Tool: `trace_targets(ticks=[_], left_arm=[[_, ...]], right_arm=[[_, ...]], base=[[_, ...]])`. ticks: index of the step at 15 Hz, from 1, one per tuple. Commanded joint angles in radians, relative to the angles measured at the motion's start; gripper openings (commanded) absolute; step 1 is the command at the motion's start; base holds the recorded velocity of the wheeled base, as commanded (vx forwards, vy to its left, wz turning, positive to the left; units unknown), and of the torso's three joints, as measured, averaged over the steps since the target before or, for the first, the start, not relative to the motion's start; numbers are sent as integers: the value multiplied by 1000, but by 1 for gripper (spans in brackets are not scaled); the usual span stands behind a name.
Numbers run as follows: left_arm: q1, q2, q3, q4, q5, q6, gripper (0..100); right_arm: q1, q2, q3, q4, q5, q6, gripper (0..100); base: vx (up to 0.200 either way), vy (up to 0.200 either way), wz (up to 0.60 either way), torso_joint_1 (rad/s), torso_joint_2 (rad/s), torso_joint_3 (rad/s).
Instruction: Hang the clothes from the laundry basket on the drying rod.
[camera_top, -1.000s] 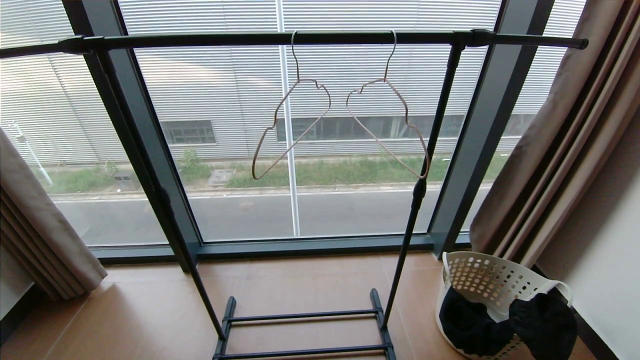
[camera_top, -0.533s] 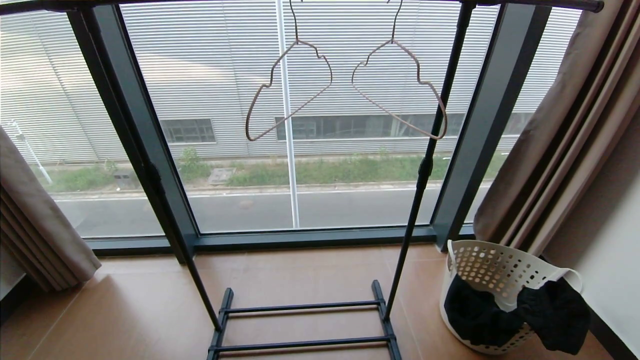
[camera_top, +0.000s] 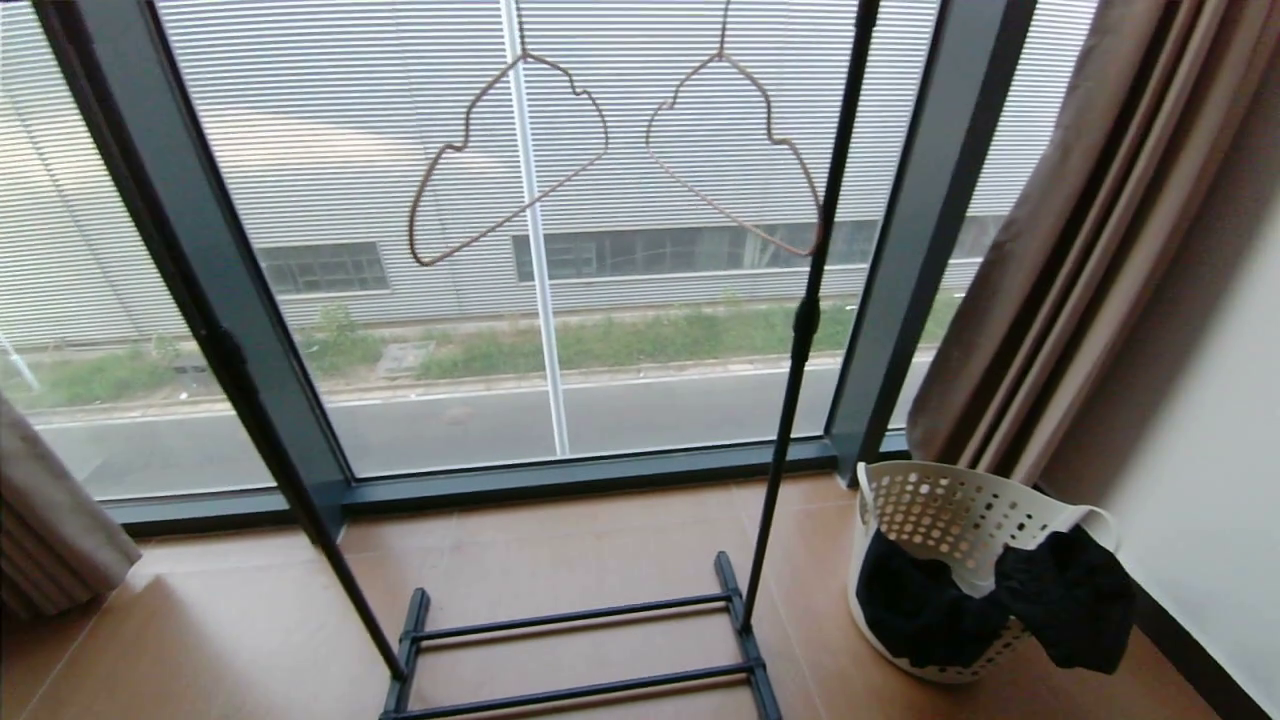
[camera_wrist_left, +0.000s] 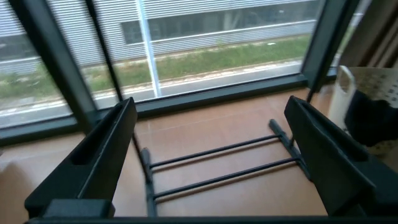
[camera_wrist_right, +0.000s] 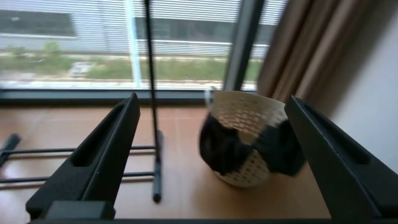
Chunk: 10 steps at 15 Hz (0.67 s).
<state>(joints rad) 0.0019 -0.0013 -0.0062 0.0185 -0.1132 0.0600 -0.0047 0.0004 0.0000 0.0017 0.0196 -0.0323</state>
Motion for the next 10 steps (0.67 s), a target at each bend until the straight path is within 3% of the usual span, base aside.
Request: trace_targets(ticks=[1,3,4,10], left_arm=[[1,1,0,0,0,0,100],[1,1,0,0,0,0,100],[1,1,0,0,0,1,100],[1,1,0,0,0,6,100]], right_arm=[[0,0,0,0,-1,0,100],[0,0,0,0,-1,0,100],[0,0,0,0,-1,0,100],[0,0,0,0,-1,0,100]], base=[[0,0,-600,7,2,7],[0,0,-600,-2,-2,5],[0,0,0,0,0,0],[0,-200,0,2,2,6]])
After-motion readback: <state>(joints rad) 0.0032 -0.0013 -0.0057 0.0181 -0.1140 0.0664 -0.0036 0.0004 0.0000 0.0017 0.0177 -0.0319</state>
